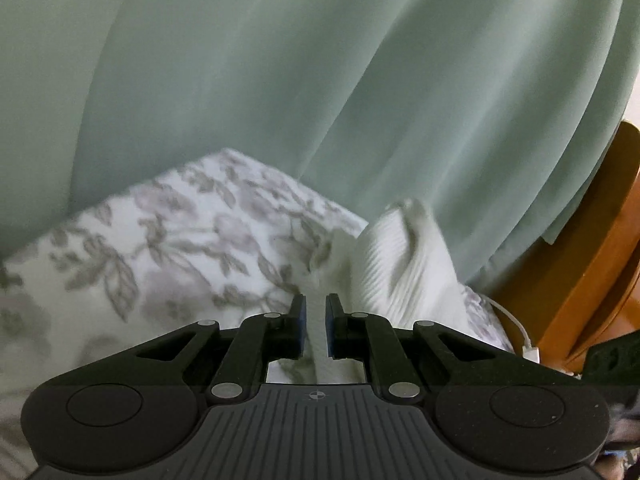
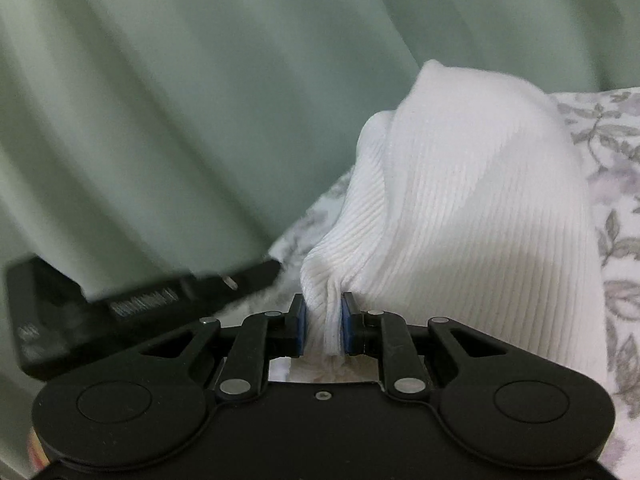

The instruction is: Fold clothes

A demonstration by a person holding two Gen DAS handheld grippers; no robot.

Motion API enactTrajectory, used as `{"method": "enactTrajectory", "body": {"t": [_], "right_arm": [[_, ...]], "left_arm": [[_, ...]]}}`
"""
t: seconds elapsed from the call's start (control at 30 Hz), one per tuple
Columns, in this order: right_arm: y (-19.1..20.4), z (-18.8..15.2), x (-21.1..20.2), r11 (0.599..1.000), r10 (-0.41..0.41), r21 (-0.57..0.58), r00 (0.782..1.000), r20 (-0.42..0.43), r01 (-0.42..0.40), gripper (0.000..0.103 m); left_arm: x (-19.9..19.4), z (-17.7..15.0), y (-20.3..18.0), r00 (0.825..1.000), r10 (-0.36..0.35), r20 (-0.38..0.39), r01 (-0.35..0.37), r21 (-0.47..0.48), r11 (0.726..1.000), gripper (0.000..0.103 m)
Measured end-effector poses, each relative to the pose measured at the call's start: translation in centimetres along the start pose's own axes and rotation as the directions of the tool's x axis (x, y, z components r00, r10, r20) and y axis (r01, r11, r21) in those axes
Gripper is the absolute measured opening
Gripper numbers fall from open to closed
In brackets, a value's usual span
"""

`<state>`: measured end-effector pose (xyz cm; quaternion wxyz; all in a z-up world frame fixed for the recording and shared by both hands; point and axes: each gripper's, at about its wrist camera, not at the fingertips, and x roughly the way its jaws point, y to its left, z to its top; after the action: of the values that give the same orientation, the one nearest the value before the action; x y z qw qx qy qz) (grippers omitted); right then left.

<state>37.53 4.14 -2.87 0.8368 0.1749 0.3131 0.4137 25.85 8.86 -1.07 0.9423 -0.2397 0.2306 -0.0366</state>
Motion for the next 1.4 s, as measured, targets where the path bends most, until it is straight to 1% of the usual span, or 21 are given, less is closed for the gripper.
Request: {"method": "enactTrajectory", "body": {"t": [0.1, 0.17, 0.23, 0.27, 0.3, 0.37, 0.47, 0.53, 0.6, 0.63, 0.73, 0.83, 0.87, 0.97, 1.03, 1.1, 1.17, 1.27, 1.4], "right_arm": [[-0.3, -0.2, 0.1, 1.0, -0.003, -0.004, 1.0, -0.002, 0.003, 0.019], [0.1, -0.3, 0.0, 0.999, -0.016, -0.036, 1.0, -0.007, 0.016, 0.019], [0.2, -0.4, 0.1, 0.998, -0.028, -0.061, 1.0, -0.011, 0.027, 0.019], [0.2, -0.4, 0.0, 0.997, -0.031, -0.065, 0.999, -0.012, 0.03, 0.019], [0.1, -0.4, 0.0, 0.997, -0.034, -0.068, 0.999, -0.012, 0.033, 0.02], [0.0, -0.4, -0.2, 0.996, -0.041, -0.081, 0.999, -0.006, 0.04, 0.02], [0.1, -0.3, -0.7, 0.995, -0.033, -0.096, 0.999, 0.004, 0.033, 0.026], [0.3, -0.3, -1.5, 0.994, -0.019, -0.106, 1.0, 0.016, 0.021, 0.029], [0.6, -0.2, -2.4, 0.992, -0.011, -0.124, 0.999, 0.035, 0.015, 0.029], [0.8, -0.2, -2.9, 0.991, -0.008, -0.133, 0.999, 0.045, 0.014, 0.029], [1.2, -0.6, -4.4, 0.982, -0.033, -0.181, 0.996, 0.086, 0.048, 0.029], [1.0, -1.2, -5.7, 0.96, -0.112, -0.243, 0.986, 0.122, 0.139, 0.031], [0.8, -1.4, -5.9, 0.958, -0.116, -0.249, 0.986, 0.116, 0.142, 0.031], [-0.2, -2.3, -6.4, 0.964, -0.101, -0.238, 0.991, 0.083, 0.118, 0.032], [-0.2, -2.7, -6.4, 0.963, -0.09, -0.248, 0.993, 0.073, 0.105, 0.033], [-0.2, -3.0, -6.5, 0.966, -0.062, -0.247, 0.996, 0.071, 0.078, 0.036], [0.2, -3.0, -6.5, 0.97, -0.028, -0.24, 0.997, 0.066, 0.043, 0.037], [1.1, -3.1, -5.9, 0.966, -0.008, -0.258, 0.998, 0.055, 0.022, 0.037], [2.3, -2.8, -4.8, 0.962, -0.001, -0.273, 0.999, 0.034, 0.01, 0.036]], "left_arm": [[-0.1, 0.9, -0.5, 1.0, -0.012, 0.009, 0.011, 0.051, 0.999, 0.01], [0.2, 1.7, -1.4, 1.0, -0.03, 0.003, 0.029, 0.097, 0.995, 0.011], [0.6, 2.5, -2.4, 0.999, -0.05, -0.006, 0.051, 0.151, 0.987, 0.013], [0.8, 3.0, -3.1, 0.998, -0.059, -0.012, 0.061, 0.188, 0.98, 0.016], [1.0, 3.7, -3.9, 0.997, -0.069, -0.017, 0.071, 0.226, 0.971, 0.021], [1.6, 5.0, -5.7, 0.996, -0.085, -0.023, 0.088, 0.303, 0.949, 0.027], [3.1, 6.7, -8.6, 0.995, -0.091, -0.04, 0.1, 0.41, 0.907, 0.041], [4.8, 7.5, -10.2, 0.99, -0.109, -0.087, 0.136, 0.443, 0.886, 0.042], [6.9, 8.0, -11.1, 0.978, -0.125, -0.165, 0.185, 0.421, 0.888, 0.042], [8.0, 8.1, -11.5, 0.974, -0.12, -0.19, 0.191, 0.414, 0.89, 0.042], [10.7, 7.8, -12.8, 0.969, -0.082, -0.234, 0.181, 0.442, 0.878, 0.042], [12.7, 7.3, -13.3, 0.964, -0.035, -0.263, 0.16, 0.471, 0.868, 0.042], [13.1, 7.2, -13.2, 0.963, -0.021, -0.268, 0.151, 0.476, 0.866, 0.042], [14.4, 7.0, -12.7, 0.958, 0.006, -0.286, 0.133, 0.46, 0.878, 0.042], [15.0, 7.0, -12.3, 0.955, 0.017, -0.297, 0.126, 0.457, 0.881, 0.042], [15.5, 7.1, -12.0, 0.951, 0.018, -0.31, 0.13, 0.451, 0.883, 0.041], [15.8, 7.3, -11.7, 0.946, 0.014, -0.324, 0.139, 0.443, 0.886, 0.041], [16.1, 7.3, -11.7, 0.94, 0.008, -0.34, 0.151, 0.44, 0.885, 0.033], [16.3, 7.0, -12.0, 0.941, 0.008, -0.339, 0.158, 0.457, 0.875, 0.026]]}}
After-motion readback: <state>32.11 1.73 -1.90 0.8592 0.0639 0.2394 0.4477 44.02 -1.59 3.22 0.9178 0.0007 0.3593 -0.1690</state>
